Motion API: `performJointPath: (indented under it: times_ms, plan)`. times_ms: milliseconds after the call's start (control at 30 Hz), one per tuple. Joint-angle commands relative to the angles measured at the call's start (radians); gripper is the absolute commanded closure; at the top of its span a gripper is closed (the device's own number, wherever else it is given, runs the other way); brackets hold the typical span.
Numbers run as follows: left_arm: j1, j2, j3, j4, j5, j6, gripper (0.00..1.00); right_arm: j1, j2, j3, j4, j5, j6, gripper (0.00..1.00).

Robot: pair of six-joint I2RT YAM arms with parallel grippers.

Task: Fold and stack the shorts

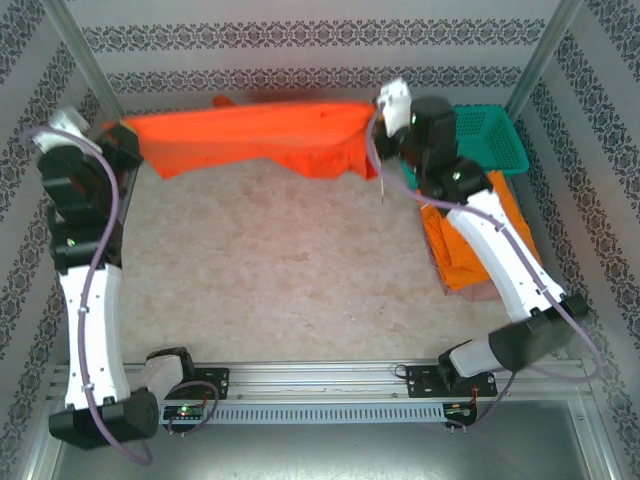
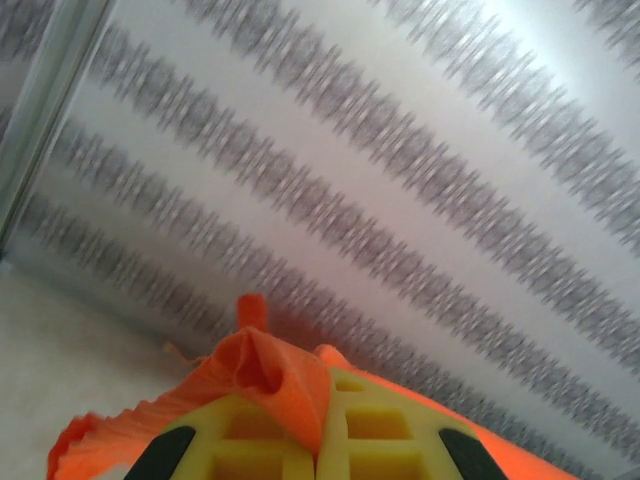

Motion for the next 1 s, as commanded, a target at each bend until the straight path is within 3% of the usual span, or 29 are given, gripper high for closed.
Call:
performJointPath:
  times_ms: [0,167,233,300,367,433,467,567,733,967]
  plan:
    - [0.009,-0.119,-0.245,0.02,-0.057,-0.014,1.0,0.0,-0.104,-0.277,0.131,-0.09,-0.037,1.0]
    - [0.005,-0.37,-0.537,-0.161,-0.108,-0.091,0.97,0.151,-0.272,-0.58,0.033,-0.194,-0.066,0.8]
    - [0.006,-0.426,-0.594,-0.216,-0.133,-0.098,0.78,0.242,-0.324,-0.649,-0.024,-0.216,-0.076,0.65]
    - [0.006,-0.466,-0.599,-0.232,-0.165,-0.076,0.5,0.318,-0.367,-0.667,-0.081,-0.271,-0.05,0.47]
    - [0.006,-0.478,-0.545,-0.227,-0.183,-0.017,0.34,0.353,-0.397,-0.642,-0.125,-0.383,0.051,0.27]
    - [0.006,-0.454,-0.463,-0.232,-0.202,0.03,0.18,0.358,-0.407,-0.606,-0.146,-0.545,0.143,0.19]
    - [0.006,-0.431,-0.419,-0.232,-0.194,0.05,0.12,0.361,-0.406,-0.592,-0.125,-0.561,0.21,0.16]
    - [0.006,-0.351,-0.349,-0.184,-0.07,0.065,0.03,0.356,-0.343,-0.551,-0.038,-0.455,0.432,0.1]
    - [-0.008,-0.165,-0.408,0.068,0.145,-0.038,0.0,0.298,-0.079,-0.365,-0.145,-0.346,0.598,0.02]
    - [-0.141,0.303,-0.19,0.152,0.134,0.071,0.01,0.12,0.252,-0.245,-0.098,-0.408,0.748,0.02]
